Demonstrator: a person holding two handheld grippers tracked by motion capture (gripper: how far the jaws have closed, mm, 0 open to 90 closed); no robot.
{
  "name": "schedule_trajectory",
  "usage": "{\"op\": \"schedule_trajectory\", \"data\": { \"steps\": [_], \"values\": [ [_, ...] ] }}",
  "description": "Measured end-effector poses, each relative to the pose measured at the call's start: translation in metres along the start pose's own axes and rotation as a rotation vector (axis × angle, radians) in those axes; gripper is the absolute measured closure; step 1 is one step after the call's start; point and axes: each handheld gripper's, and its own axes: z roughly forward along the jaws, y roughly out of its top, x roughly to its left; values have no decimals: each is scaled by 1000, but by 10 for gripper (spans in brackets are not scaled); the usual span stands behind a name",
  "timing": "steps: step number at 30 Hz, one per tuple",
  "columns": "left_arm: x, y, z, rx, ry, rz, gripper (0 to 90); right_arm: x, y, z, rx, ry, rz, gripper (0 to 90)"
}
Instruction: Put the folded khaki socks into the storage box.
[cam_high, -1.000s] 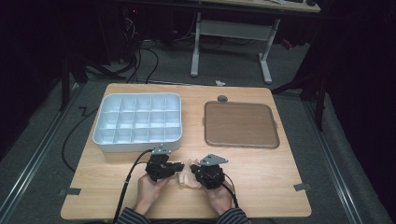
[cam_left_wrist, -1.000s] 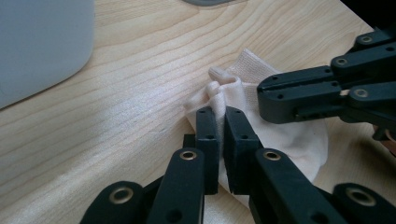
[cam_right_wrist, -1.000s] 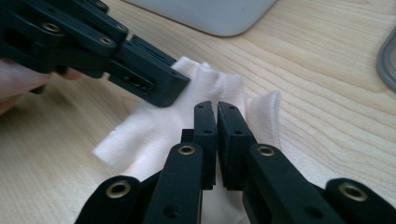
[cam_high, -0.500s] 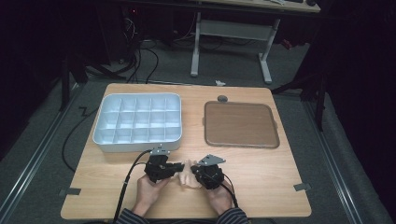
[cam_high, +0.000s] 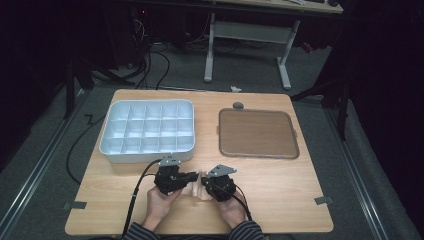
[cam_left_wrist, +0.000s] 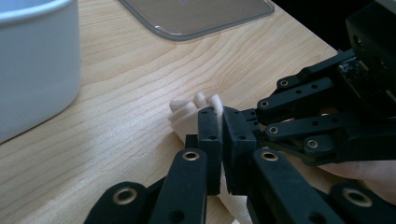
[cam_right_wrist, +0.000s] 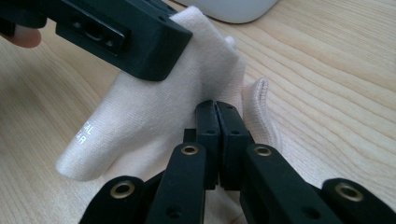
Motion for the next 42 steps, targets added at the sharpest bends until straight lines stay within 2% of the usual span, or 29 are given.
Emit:
{"op": "schedule_trajectory", "data": {
  "steps": [2,8,11,15,19,25,31,35,42],
  "values": [
    [1,0,-1,-2,-7,4,873,0,1,2,-4,6,-7,885],
    [3,2,-4,5,8,23,877,4,10,8,21,20,-37,886],
    [3,5,-5,19,14,33,878,6,11,11,15,31,-29,886],
    [3,5,-4,22,16,23,878,5,11,11,8,41,-10,883],
    [2,5,-4,30,38,22,878,4,12,7,-10,41,-12,852],
    [4,4,-5,40,51,10,878,3,12,-13,-65,2,-13,787],
    [4,3,-5,38,54,2,878,-1,7,-27,-80,-45,3,724],
    [4,3,-5,38,56,1,878,-4,2,-27,-82,-60,24,696],
    [2,4,-5,46,59,18,878,-7,-7,-16,-30,-44,58,671]
  ]
}}
